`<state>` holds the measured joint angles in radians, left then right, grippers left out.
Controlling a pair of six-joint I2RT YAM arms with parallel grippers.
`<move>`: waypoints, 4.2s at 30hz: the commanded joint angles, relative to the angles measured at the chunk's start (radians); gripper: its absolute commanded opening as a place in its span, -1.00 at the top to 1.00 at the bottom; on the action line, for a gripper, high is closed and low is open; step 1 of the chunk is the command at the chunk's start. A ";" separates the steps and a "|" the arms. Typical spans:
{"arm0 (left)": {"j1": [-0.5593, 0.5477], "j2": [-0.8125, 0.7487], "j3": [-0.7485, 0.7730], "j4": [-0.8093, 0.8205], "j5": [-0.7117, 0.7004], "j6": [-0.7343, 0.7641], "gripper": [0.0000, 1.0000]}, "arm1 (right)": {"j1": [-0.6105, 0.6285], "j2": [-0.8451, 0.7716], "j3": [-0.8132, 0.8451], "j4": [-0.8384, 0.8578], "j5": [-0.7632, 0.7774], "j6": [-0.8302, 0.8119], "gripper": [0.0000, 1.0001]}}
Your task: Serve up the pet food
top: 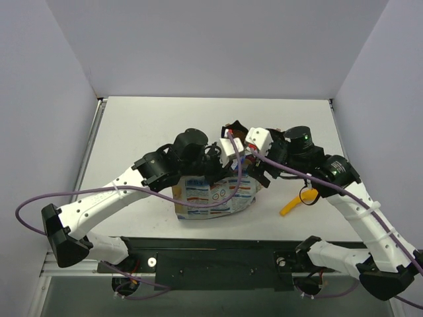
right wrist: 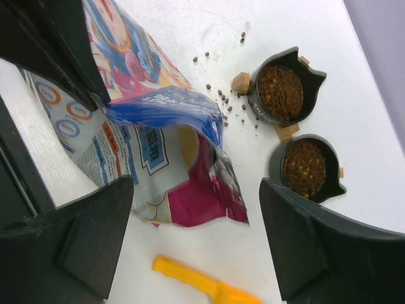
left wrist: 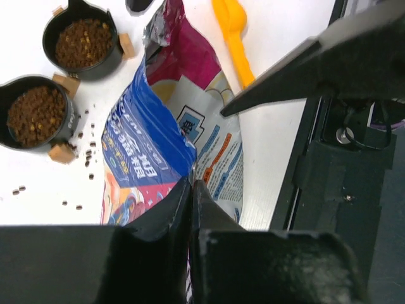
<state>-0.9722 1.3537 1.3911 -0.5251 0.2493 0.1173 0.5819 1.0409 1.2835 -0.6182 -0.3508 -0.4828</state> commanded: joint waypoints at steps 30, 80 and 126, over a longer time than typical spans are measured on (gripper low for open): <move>0.205 -0.122 -0.096 0.249 0.390 -0.277 1.00 | 0.054 0.045 0.102 -0.196 0.058 -0.372 0.28; 0.138 -0.189 -0.164 0.095 0.244 -0.103 1.00 | 0.153 0.130 0.053 0.008 -0.053 -0.221 -0.15; 0.234 -0.334 -0.282 0.206 0.372 -0.275 1.00 | 0.297 0.294 0.122 0.259 -0.105 -0.042 0.40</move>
<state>-0.7292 1.0420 1.1049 -0.4229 0.4850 -0.0914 0.8730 1.3121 1.3621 -0.4484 -0.4042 -0.5495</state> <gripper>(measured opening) 0.030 0.308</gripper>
